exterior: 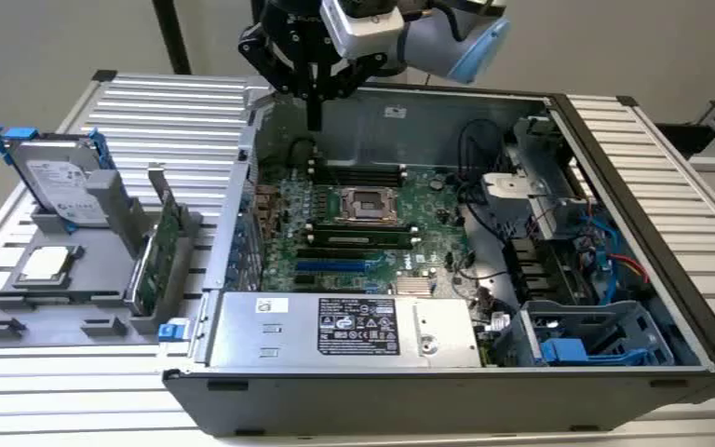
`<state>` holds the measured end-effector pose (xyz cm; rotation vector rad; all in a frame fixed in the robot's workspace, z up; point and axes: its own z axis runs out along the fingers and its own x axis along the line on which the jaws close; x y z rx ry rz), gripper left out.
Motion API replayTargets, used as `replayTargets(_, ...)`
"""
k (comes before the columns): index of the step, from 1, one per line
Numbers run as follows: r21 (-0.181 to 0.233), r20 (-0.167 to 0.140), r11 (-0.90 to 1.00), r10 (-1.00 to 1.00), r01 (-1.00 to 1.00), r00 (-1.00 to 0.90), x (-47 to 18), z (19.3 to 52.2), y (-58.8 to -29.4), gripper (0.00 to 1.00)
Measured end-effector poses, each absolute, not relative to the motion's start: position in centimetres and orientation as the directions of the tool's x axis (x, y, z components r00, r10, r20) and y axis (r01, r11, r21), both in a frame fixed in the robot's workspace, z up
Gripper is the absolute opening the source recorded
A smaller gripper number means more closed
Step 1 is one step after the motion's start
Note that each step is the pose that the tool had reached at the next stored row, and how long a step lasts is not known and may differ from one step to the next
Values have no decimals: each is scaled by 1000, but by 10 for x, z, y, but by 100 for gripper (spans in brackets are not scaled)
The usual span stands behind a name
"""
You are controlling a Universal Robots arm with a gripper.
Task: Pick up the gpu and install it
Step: 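Reach for the gpu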
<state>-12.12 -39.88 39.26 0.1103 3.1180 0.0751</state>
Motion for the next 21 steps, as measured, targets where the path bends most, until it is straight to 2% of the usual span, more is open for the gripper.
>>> replayTargets(21,48,-19,996,71,70,-997,-132,393,-400,0)
